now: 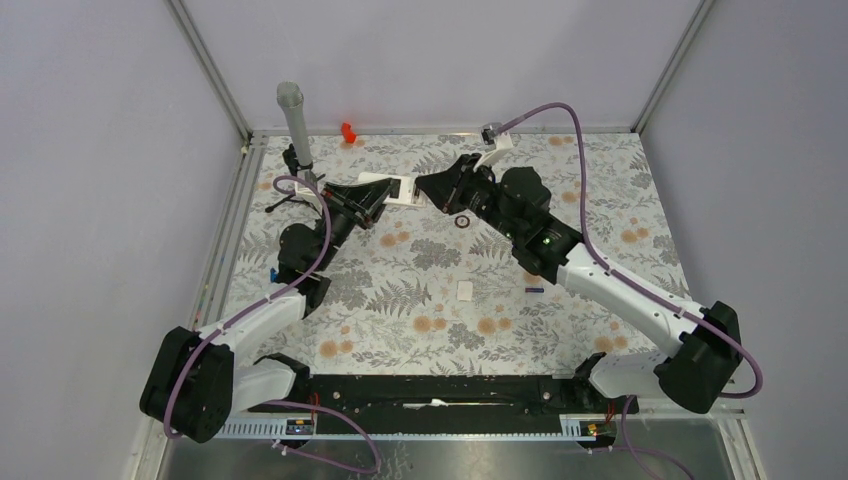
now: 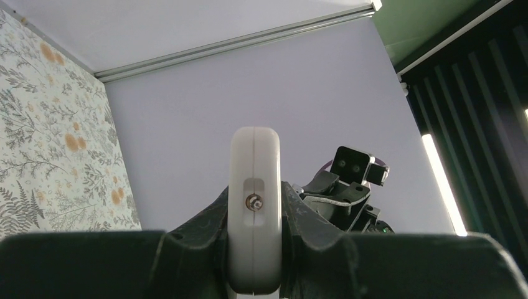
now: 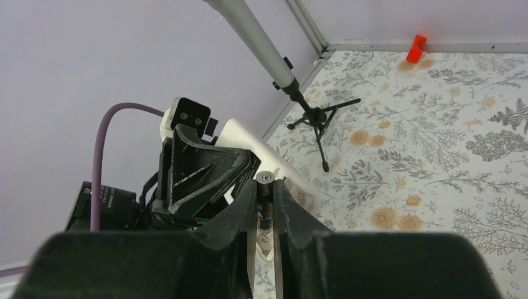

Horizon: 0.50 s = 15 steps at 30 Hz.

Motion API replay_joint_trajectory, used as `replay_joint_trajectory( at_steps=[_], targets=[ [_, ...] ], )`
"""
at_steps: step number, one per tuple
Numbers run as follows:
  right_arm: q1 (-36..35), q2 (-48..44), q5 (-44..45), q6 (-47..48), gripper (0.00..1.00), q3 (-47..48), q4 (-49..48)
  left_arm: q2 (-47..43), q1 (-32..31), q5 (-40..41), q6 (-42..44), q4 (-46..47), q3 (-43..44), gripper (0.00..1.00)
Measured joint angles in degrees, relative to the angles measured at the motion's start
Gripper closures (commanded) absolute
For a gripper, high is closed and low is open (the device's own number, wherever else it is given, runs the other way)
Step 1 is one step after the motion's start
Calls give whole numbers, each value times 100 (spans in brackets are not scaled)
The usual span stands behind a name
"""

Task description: Load the batteries into the remote control

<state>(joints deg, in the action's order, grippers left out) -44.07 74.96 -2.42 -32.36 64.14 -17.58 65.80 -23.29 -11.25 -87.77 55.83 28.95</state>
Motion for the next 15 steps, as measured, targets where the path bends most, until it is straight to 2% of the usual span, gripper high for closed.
replay_joint_trajectory(
  at_steps=[15],
  targets=[
    [-466,24,953,459,90,0,-114,-11,-76,195,-122,170,-11,100]
  ],
)
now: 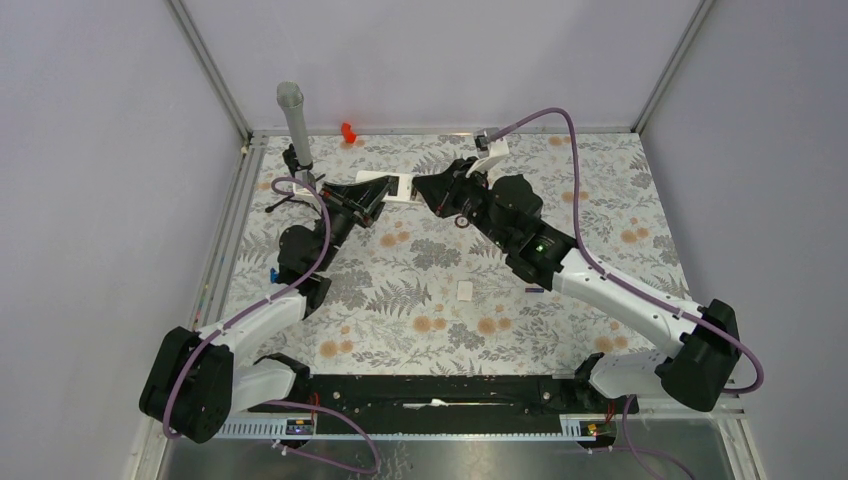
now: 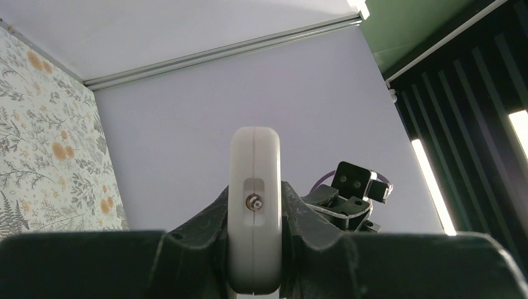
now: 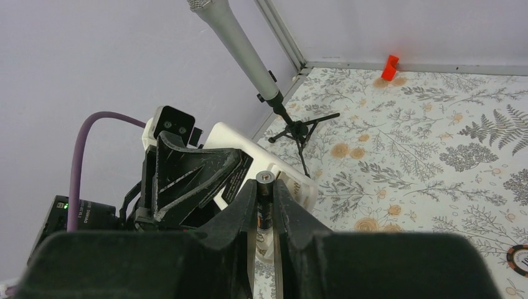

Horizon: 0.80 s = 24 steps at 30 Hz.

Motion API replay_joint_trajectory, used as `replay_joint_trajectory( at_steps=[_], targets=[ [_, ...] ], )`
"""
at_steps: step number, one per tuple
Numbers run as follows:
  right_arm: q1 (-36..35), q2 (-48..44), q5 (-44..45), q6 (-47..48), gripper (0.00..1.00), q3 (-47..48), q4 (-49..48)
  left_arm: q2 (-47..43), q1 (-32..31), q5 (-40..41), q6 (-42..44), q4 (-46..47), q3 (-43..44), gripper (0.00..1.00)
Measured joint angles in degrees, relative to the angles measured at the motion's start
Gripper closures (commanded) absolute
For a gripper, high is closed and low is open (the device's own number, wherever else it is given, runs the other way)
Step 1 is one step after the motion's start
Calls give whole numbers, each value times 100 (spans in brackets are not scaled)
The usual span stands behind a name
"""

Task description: Load the batteries into the remote control

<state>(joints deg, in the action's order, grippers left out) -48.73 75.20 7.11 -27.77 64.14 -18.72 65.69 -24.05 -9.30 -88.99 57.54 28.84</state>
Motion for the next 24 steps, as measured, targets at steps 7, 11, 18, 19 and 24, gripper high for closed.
replay_joint_trajectory(
  at_steps=[7,11,18,19,24],
  targets=[
    [-37,9,92,11,85,13,24,-9,-17,55,9,2,-11,100],
    [-37,103,162,-208,81,238,313,-7,-17,83,22,68,-11,100],
    [-42,262,308,-385,78,570,713,57,-17,157,-55,190,-39,100],
    [-44,282,337,-396,77,608,767,79,-17,164,-76,199,-39,100],
    [-61,382,435,-396,74,780,922,96,-20,164,-225,164,-39,100]
  ],
)
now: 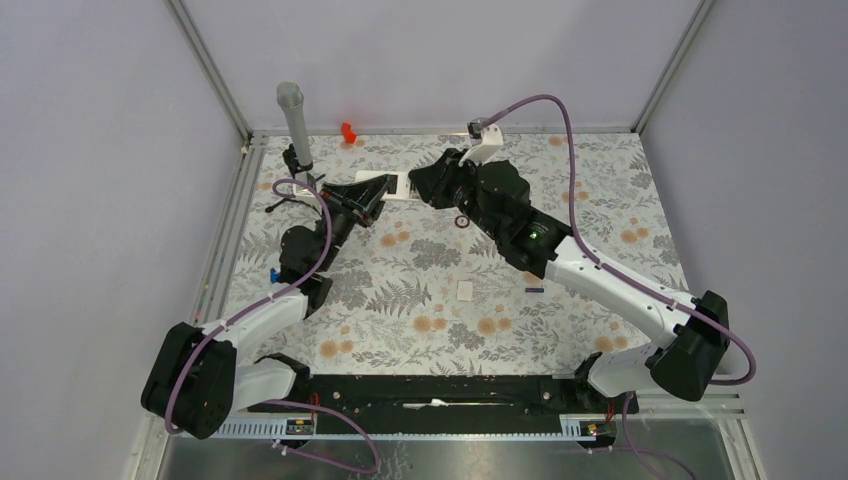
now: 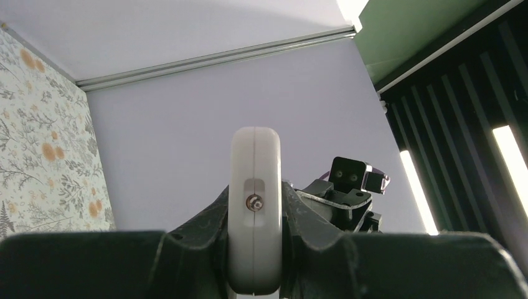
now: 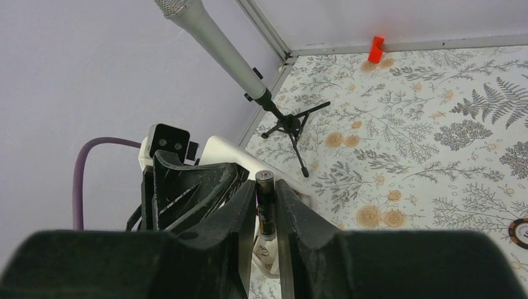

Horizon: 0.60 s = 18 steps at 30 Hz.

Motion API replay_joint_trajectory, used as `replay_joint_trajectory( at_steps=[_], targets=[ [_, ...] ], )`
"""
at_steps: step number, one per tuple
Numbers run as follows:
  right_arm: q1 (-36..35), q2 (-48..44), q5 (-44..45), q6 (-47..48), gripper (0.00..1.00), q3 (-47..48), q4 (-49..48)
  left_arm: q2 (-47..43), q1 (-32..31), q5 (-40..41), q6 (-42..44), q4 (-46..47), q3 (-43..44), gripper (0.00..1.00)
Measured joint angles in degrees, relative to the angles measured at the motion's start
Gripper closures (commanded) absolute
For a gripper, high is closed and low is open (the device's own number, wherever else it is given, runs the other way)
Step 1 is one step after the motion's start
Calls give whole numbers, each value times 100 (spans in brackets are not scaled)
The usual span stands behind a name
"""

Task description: Load the batteries into the remote control

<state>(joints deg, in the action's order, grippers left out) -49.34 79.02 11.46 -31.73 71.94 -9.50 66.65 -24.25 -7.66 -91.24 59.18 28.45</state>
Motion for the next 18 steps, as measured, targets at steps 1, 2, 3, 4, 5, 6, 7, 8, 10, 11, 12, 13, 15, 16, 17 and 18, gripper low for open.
replay_joint_trajectory(
  at_steps=[1,2,3,4,5,6,7,8,10,11,12,13,15,16,17,18],
  targets=[
    [-2,13,2,0,74,20,11,11,0,0,-37,4,0,100],
    [-7,33,7,2,74,48,31,24,0,0,-85,4,0,100],
    [-7,57,7,4,74,79,59,33,0,2,-129,0,0,100],
    [-7,76,7,4,73,103,81,46,0,7,-168,0,-4,100],
    [-7,94,9,7,73,133,109,57,0,11,-210,2,-13,100],
    [-7,105,11,11,73,142,125,59,-2,24,-267,4,-37,100],
    [-7,114,13,11,74,144,149,59,-4,35,-310,4,-61,100],
    [-7,118,31,15,74,144,168,59,-4,46,-367,9,-94,100],
    [-20,136,74,17,75,144,205,59,-7,63,-450,0,-142,100],
    [-28,140,105,17,75,144,223,59,-9,74,-481,-2,-162,100],
    [-31,140,125,15,75,144,245,61,-11,81,-505,-4,-175,100],
    [-33,140,144,15,75,146,258,61,-11,87,-531,-4,-186,100],
    [-35,140,181,9,74,151,280,83,-11,90,-577,0,-188,100],
    [-37,140,216,4,73,151,289,98,-11,98,-603,2,-188,100],
    [-39,140,251,-2,72,151,302,120,-11,107,-634,2,-188,100],
    [-39,140,269,-9,72,151,319,144,-11,107,-658,7,-188,100]
  ],
)
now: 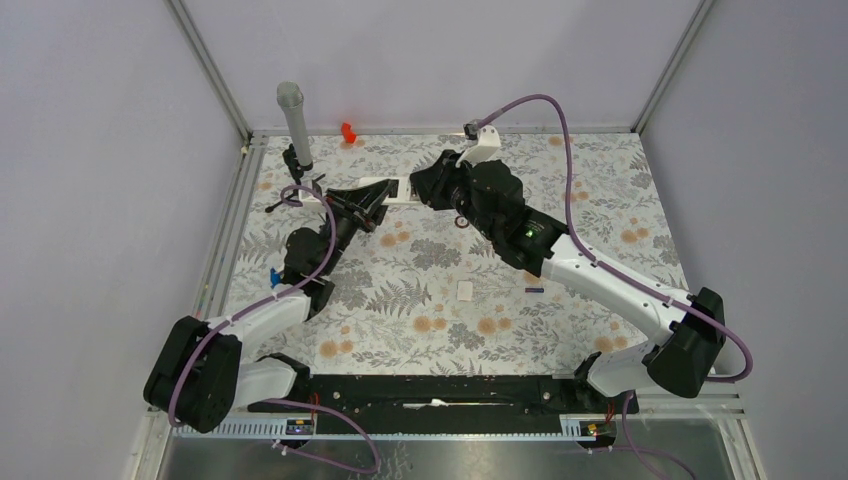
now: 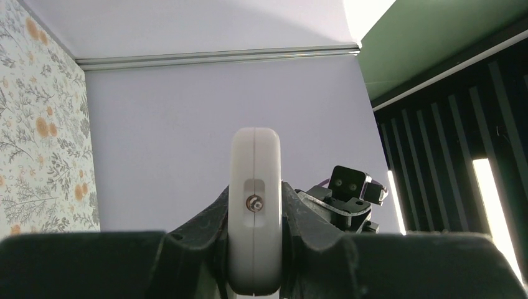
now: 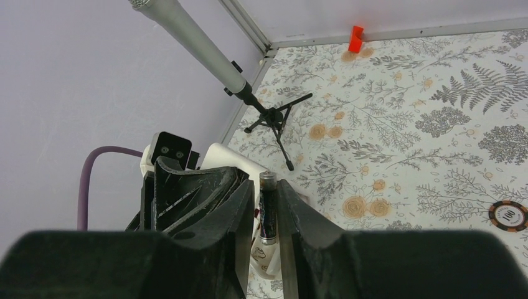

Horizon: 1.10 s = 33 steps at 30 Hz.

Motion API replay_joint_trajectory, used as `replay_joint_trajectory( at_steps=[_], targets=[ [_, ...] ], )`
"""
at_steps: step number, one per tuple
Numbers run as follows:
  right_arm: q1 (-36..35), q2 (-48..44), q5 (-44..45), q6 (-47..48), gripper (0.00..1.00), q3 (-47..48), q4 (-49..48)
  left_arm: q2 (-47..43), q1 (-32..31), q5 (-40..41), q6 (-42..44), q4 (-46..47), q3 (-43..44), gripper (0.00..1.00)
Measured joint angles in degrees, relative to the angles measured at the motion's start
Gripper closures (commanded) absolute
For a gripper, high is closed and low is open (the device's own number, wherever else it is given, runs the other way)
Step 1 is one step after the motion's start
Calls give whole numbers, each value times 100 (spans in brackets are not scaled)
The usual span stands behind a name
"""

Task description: Load the batteries into the remote control

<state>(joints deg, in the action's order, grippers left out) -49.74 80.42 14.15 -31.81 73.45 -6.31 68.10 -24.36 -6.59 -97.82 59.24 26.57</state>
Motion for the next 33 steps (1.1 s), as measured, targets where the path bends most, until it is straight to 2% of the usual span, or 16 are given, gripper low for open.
replay_joint_trajectory(
  at_steps=[5,8,16,23,33],
  targets=[
    [0,0,98,-11,74,0,57,98,-11,0,-90,50,0,100],
    [0,0,146,-17,79,0,72,109,-11,13,-109,46,0,100],
    [0,-46,151,-20,75,-24,33,107,-11,20,-149,90,0,100],
    [0,-157,122,-37,59,-24,59,96,-11,15,-90,140,0,100],
    [2,-511,114,-387,27,74,837,-140,-11,-92,468,306,2,100]
  ],
)
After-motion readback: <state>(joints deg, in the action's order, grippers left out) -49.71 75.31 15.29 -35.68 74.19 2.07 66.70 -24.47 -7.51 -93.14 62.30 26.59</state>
